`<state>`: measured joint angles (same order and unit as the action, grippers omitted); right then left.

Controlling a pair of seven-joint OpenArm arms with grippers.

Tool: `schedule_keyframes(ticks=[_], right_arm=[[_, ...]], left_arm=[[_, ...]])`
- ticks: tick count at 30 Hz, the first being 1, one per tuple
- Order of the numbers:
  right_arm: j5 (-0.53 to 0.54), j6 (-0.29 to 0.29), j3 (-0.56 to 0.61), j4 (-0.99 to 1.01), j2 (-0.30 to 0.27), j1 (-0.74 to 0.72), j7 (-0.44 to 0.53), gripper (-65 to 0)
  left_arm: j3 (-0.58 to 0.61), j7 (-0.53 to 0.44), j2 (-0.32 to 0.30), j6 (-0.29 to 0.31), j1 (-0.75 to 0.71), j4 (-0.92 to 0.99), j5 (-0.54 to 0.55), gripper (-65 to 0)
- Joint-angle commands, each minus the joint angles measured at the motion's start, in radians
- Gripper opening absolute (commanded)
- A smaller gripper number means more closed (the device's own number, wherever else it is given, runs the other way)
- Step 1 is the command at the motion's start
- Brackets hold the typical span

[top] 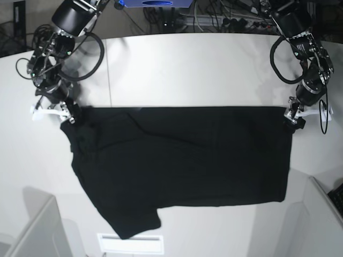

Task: Fold the T-shirt properly
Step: 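Release the shirt and regrasp the collar-edge corners with both grippers, then drag the shirt back toward the robot with both grippers, then release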

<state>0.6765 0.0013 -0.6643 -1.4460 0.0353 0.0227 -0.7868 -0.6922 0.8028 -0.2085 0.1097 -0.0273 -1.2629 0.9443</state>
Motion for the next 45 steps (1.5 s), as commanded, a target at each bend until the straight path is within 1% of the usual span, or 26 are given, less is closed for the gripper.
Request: schedule_keyframes(ticks=[1, 2, 4, 6, 7, 8, 9, 10, 11, 13, 14, 19, 24, 30, 35, 40, 45], right_arm=[[-0.016, 0.010, 0.002, -0.002, -0.005, 0.001, -0.004, -24.6], [-0.016, 0.010, 0.002, -0.002, -0.005, 0.001, 0.004, -24.6], [-0.016, 0.010, 0.002, 0.008, -0.005, 0.003, 0.008, -24.6], [-0.016, 0.010, 0.001, 0.035, -0.005, 0.000, 0.011, -24.9], [-0.016, 0.010, 0.001, 0.047, -0.010, -0.002, 0.011, -26.3], [-0.016, 0.010, 0.001, 0.055, -0.019, -0.002, 0.011, -29.0], [-0.016, 0.009, 0.002, 0.063, -0.022, -0.004, 0.011, -33.0], [-0.016, 0.007, 0.002, 0.069, -0.022, -0.004, 0.013, -38.3], [-0.016, 0.006, 0.002, 0.070, -0.024, -0.004, 0.023, -44.4], [-0.016, 0.006, 0.002, 0.070, -0.024, 0.001, 0.066, -59.0], [-0.016, 0.006, 0.002, 0.070, -0.024, 0.003, 0.079, -65.0], [-0.014, 0.006, -0.007, 0.063, -0.025, 0.004, 0.086, -65.0], [-0.011, 0.006, -0.001, -0.014, -0.024, 0.049, 0.085, -65.0], [-0.011, 0.007, -0.008, -0.078, -0.025, 0.082, 0.002, -65.0], [-0.010, 0.007, -0.008, -0.140, -0.025, 0.130, -0.012, -65.0], [-0.010, 0.009, -0.008, -0.183, -0.025, 0.167, -0.055, -65.0], [-0.010, 0.009, -0.008, -0.227, -0.025, 0.217, -0.056, -65.0]], left_arm=[[0.006, 0.040, -0.002, -0.026, -0.001, 0.015, -0.035, -10.5], [0.006, 0.040, -0.002, -0.026, -0.001, 0.019, -0.035, -12.7], [0.006, 0.040, -0.002, -0.026, -0.001, 0.021, -0.035, -21.6], [0.006, 0.042, -0.004, -0.026, -0.003, 0.021, -0.035, -35.4], [0.006, 0.042, -0.004, -0.026, -0.004, 0.022, -0.035, -42.5], [0.006, 0.042, -0.006, -0.026, -0.006, 0.022, -0.035, -48.2], [0.006, 0.042, -0.006, -0.026, -0.007, 0.022, -0.035, -54.5], [0.006, 0.042, -0.009, -0.026, -0.007, 0.022, -0.035, -60.6], [0.006, 0.042, -0.010, -0.026, -0.009, 0.022, -0.035, -65.0], [0.006, 0.042, -0.010, -0.026, -0.009, 0.022, -0.035, -65.0], [0.006, 0.042, -0.010, -0.026, -0.010, 0.022, -0.035, -65.0], [0.006, 0.046, -0.013, -0.026, -0.016, 0.018, -0.035, -65.0], [0.006, 0.046, -0.013, -0.026, -0.046, 0.010, -0.035, -65.0], [0.006, 0.046, -0.015, -0.025, -0.105, -0.033, -0.035, -65.0], [0.045, 0.046, -0.015, -0.025, -0.170, -0.119, -0.035, -65.0], [0.049, 0.046, -0.015, -0.025, -0.219, -0.160, -0.034, -65.0], [0.049, 0.046, -0.015, -0.025, -0.294, -0.237, -0.034, -65.0]])
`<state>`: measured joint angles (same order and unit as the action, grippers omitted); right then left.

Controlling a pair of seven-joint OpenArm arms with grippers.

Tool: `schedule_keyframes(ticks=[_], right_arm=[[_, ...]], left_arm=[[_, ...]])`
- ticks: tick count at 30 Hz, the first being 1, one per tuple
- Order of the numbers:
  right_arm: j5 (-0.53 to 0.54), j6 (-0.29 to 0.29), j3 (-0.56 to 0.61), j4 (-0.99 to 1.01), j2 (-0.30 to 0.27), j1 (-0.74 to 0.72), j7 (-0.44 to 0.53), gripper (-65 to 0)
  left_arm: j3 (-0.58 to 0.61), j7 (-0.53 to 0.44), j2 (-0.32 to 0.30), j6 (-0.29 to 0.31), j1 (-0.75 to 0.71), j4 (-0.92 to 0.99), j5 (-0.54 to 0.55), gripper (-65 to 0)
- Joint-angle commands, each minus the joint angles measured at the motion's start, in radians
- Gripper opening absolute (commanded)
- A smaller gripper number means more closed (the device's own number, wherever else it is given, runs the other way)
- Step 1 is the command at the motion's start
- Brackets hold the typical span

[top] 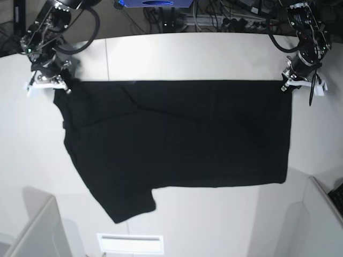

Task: Fold the T-shirt properly
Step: 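Drag the shirt back toward the robot with both grippers, then release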

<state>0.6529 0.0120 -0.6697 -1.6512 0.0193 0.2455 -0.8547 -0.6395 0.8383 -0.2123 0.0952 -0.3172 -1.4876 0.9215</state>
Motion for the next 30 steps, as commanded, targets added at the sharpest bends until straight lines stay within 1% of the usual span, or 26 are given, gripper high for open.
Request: schedule_keyframes(ticks=[1, 8, 12, 14, 20, 25, 30], right_arm=[[0.014, -0.002, -0.003, -0.030, -0.009, 0.002, 0.007, -65.0], [0.014, -0.002, -0.005, -0.099, -0.008, 0.067, -0.044, -65.0], [0.014, -0.002, -0.005, -0.139, -0.006, 0.124, -0.044, -65.0], [0.014, -0.002, -0.005, -0.154, -0.003, 0.150, -0.044, -65.0], [0.014, -0.002, -0.005, -0.160, 0.000, 0.206, -0.042, -65.0], [0.014, -0.002, -0.005, -0.186, 0.000, 0.232, -0.042, -65.0], [0.014, -0.002, -0.005, -0.221, 0.000, 0.245, -0.042, -65.0]], left_arm=[[-0.004, 0.013, -0.011, -0.010, -0.017, -0.023, -0.011, -65.0], [-0.004, 0.016, -0.011, -0.010, -0.096, -0.097, -0.009, -65.0], [-0.012, 0.089, -0.009, -0.010, -0.106, -0.118, -0.011, -65.0], [-0.013, 0.111, -0.009, -0.010, -0.106, -0.118, -0.011, -65.0], [-0.013, 0.112, -0.009, -0.010, -0.133, -0.120, -0.012, -65.0], [-0.013, 0.111, -0.009, -0.010, -0.184, -0.120, -0.012, -65.0], [-0.013, 0.108, -0.009, -0.010, -0.242, -0.180, -0.012, -65.0]])
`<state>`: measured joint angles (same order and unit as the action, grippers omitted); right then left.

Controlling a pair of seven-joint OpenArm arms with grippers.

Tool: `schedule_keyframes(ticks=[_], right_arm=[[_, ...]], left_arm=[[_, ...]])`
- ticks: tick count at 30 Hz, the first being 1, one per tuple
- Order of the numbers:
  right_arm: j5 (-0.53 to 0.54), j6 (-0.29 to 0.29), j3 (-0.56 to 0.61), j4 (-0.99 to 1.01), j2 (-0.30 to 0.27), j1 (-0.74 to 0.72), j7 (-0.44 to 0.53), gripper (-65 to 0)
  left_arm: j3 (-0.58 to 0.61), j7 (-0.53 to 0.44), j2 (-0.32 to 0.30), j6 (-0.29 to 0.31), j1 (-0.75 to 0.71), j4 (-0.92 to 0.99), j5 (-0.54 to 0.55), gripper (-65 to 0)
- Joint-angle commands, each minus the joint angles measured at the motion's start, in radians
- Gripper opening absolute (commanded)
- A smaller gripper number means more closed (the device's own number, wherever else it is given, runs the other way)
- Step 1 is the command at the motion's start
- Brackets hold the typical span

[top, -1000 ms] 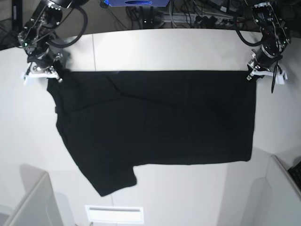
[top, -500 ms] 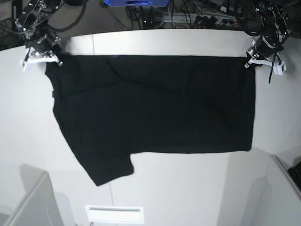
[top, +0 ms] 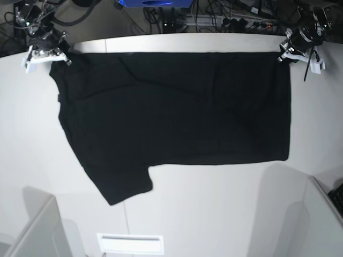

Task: Fold the T-shirt properly
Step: 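Drag the shirt back toward the robot with both grippers, then release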

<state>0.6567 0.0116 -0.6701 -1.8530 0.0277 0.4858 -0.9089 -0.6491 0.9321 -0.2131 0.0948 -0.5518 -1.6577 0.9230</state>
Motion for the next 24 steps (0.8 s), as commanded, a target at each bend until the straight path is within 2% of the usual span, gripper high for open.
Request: schedule_keyframes(ticks=[1, 7, 24], right_arm=[[0.010, -0.002, -0.004, -0.021, -0.008, 0.004, 0.012, -65.0], [0.010, -0.002, -0.004, -0.021, -0.013, 0.014, 0.012, -65.0], [0.010, -0.002, -0.004, -0.021, -0.010, 0.054, 0.012, -65.0]], left_arm=[[-0.005, 0.014, -0.009, -0.010, -0.015, -0.022, -0.014, -65.0], [-0.076, 0.018, -0.009, -0.010, -0.020, -0.043, -0.014, -65.0], [-0.076, 0.018, -0.024, -0.010, -0.034, -0.043, -0.011, -65.0]])
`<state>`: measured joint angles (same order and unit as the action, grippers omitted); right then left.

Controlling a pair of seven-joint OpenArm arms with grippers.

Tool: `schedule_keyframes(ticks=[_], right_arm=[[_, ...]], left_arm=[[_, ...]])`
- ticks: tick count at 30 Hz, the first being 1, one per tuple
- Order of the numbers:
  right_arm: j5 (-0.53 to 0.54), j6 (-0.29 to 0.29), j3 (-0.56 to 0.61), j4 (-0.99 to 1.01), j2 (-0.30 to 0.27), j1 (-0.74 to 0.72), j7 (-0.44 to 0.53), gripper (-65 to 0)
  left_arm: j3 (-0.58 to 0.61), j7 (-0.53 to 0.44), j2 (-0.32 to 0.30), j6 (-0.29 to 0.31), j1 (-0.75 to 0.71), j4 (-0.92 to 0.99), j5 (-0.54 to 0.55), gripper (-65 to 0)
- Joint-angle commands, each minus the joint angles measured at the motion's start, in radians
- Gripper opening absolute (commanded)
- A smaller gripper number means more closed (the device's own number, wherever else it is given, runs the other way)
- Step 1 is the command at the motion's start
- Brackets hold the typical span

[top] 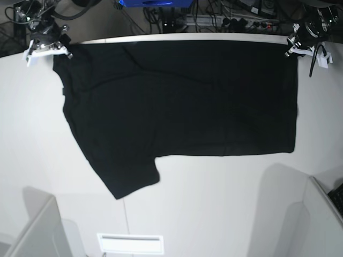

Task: Fold the T-shirt properly
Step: 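Drag the shirt back toward the robot with both grippers, then release, then move both grippers to the hem corners of the shirt and grasp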

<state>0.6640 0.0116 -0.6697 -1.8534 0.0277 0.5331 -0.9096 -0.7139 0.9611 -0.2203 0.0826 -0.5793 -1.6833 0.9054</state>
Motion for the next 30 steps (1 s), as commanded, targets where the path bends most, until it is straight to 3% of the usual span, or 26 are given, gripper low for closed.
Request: schedule_keyframes(ticks=[1, 2, 4, 7, 9, 12, 14, 17, 24, 28, 30], right_arm=[[0.003, -0.002, -0.005, -0.021, -0.010, 0.008, 0.013, -65.0], [0.003, -0.002, -0.005, -0.021, -0.010, 0.009, 0.013, -65.0], [0.003, -0.002, -0.006, -0.021, -0.010, 0.009, 0.014, -49.4], [0.003, -0.002, -0.060, -0.022, -0.007, 0.003, 0.013, -35.6], [0.003, -0.002, -0.098, -0.028, -0.007, -0.009, 0.013, -34.8], [0.003, -0.002, -0.147, -0.056, -0.013, -0.021, 0.013, -34.4], [0.003, -0.005, -0.167, -0.065, -0.019, -0.058, 0.013, -34.2], [0.003, -0.005, -0.172, -0.068, -0.076, -0.118, 0.013, -34.2], [-0.002, -0.006, -0.043, -0.005, -0.191, -0.325, 0.020, -34.2], [-0.002, -0.006, 0.071, 0.137, -0.240, -0.471, 0.020, -34.2], [-0.002, -0.006, 0.135, 0.205, -0.263, -0.548, 0.022, -34.2]], left_arm=[[-0.011, -0.011, -0.017, 0.003, -0.006, -0.019, 0.008, -65.0], [-0.011, -0.011, -0.017, 0.003, -0.006, -0.019, 0.008, -65.0], [-0.013, -0.011, -0.017, 0.003, -0.006, -0.019, 0.008, -64.8], [-0.014, -0.011, -0.017, 0.003, -0.006, -0.033, 0.008, -43.6], [-0.056, -0.011, -0.014, 0.003, -0.008, -0.056, 0.011, -28.5], [-0.143, -0.011, -0.017, 0.004, 0.000, -0.068, 0.011, -15.0], [-0.201, -0.009, -0.018, 0.004, 0.038, -0.076, 0.011, -13.3], [-0.264, -0.009, -0.049, 0.004, 0.078, -0.088, 0.011, -13.3], [-0.264, -0.011, -0.147, 0.004, 0.238, -0.145, 0.004, -13.5], [-0.263, -0.011, -0.153, 0.004, 0.354, -0.139, 0.004, -13.7], [-0.215, -0.009, -0.164, 0.004, 0.407, -0.136, -0.041, -17.6]])
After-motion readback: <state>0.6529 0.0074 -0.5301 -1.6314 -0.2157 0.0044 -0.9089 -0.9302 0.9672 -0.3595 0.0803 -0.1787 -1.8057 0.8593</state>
